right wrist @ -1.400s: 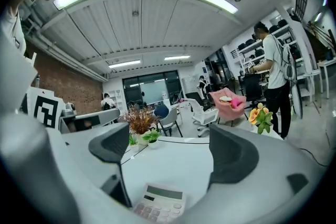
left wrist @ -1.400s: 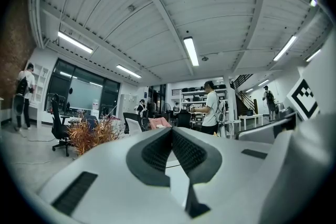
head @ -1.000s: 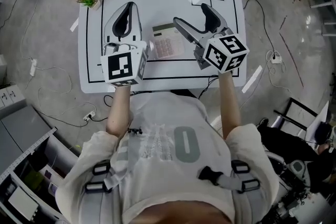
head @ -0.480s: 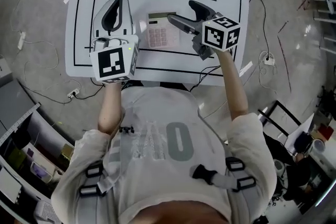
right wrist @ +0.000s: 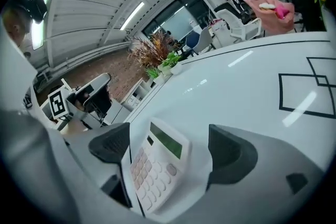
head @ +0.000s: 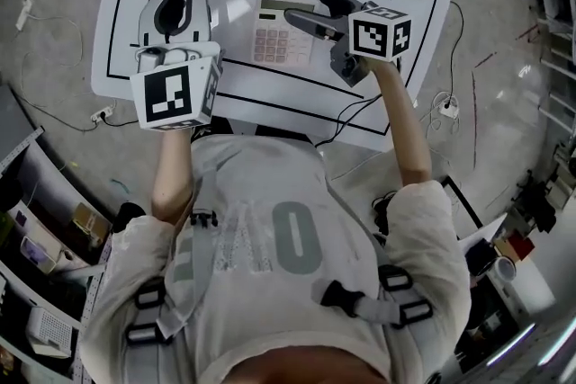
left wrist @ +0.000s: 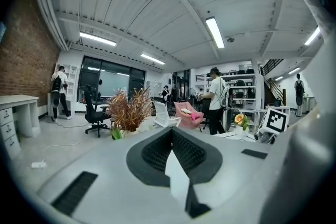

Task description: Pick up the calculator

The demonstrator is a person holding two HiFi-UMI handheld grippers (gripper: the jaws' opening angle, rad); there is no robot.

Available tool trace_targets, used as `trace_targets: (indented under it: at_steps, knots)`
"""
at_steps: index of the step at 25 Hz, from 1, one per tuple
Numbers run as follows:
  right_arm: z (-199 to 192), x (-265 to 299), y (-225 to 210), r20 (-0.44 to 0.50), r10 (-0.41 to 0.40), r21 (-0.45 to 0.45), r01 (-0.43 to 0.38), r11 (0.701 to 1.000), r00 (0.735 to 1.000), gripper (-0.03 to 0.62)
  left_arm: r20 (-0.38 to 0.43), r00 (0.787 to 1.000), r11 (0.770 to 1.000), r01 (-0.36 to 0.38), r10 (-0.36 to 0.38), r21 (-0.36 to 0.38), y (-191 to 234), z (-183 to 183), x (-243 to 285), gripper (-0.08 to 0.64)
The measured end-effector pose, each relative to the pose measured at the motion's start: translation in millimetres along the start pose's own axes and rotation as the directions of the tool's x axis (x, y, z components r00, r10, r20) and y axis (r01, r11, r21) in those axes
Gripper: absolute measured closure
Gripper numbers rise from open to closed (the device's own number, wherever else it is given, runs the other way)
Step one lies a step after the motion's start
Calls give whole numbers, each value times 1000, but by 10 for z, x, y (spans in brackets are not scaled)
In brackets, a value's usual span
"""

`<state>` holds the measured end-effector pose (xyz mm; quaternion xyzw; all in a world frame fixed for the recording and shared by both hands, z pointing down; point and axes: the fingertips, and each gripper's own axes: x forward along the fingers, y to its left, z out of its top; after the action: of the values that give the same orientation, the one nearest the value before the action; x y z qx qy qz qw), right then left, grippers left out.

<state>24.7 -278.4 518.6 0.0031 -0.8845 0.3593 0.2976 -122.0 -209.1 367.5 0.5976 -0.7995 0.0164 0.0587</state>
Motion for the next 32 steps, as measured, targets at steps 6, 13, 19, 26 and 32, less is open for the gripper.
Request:
trace_targets:
  at_steps: [6,13,19,26,32]
  knots:
    - [-70,95,-35,-84,36,12,-35,999,996,130,-20,1000,999,-17,16,-31,70,-104,9,538]
    - [-128,138,29,-170,78,-31,-85,996,982,132,-44,999,999,-8,7,-38,67,-206,41,539]
    - [-319,206,65,-286,96,-52,-116,992,953,330,-62,998,999,6,-8,-40,47,-279,82,538]
    - [-454,295,261,-343,128,-26,-146,989,931,442,-73,997,999,7,-10,-50,144,-325,-44,540]
    - [-414,284,370,-243,227,115,-204,972,943,505,-81,997,999,1,-5,-50,116,-370,-13,538]
